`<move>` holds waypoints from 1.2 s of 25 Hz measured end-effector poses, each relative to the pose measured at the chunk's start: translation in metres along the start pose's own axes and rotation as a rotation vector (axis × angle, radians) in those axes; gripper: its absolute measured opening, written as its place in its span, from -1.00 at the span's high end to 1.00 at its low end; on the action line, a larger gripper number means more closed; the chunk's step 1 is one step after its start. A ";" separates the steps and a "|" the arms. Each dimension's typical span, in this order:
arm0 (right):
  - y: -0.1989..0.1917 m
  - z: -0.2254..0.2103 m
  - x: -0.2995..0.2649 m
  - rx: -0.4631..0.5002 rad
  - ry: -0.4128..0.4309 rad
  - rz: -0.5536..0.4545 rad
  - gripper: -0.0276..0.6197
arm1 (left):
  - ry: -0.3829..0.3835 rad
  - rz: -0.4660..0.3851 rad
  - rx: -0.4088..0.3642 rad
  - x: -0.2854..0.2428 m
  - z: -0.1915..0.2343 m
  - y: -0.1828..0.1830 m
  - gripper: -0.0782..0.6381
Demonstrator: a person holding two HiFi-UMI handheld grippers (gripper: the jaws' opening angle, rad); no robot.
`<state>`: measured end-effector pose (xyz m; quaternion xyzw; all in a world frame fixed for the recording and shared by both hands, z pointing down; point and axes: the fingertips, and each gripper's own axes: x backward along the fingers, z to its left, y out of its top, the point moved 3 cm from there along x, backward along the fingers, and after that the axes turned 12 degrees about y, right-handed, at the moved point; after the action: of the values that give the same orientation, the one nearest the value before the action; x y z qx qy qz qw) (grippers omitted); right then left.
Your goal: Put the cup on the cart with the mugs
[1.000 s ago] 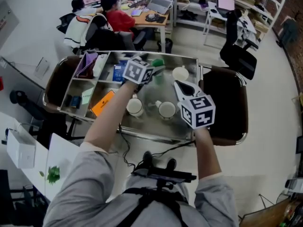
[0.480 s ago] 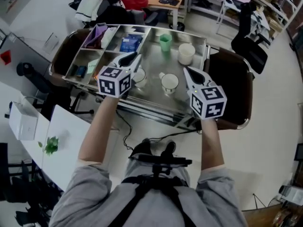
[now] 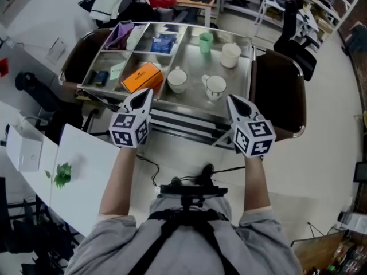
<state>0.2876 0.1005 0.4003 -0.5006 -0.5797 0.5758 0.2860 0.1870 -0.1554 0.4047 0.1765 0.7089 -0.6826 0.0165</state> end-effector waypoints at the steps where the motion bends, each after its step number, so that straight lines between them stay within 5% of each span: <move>1: -0.006 0.007 0.001 -0.001 -0.009 0.005 0.89 | 0.003 0.004 0.006 0.009 0.005 -0.008 0.78; 12: -0.078 0.088 0.015 -0.014 -0.088 0.054 0.89 | 0.050 0.091 0.053 0.104 0.045 -0.107 0.78; 30: -0.123 0.144 0.025 -0.089 -0.114 0.067 0.89 | 0.071 0.099 0.084 0.176 0.094 -0.149 0.78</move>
<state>0.1172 0.0885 0.4869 -0.4984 -0.6029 0.5863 0.2108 -0.0390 -0.2078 0.4956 0.2360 0.6702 -0.7034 0.0181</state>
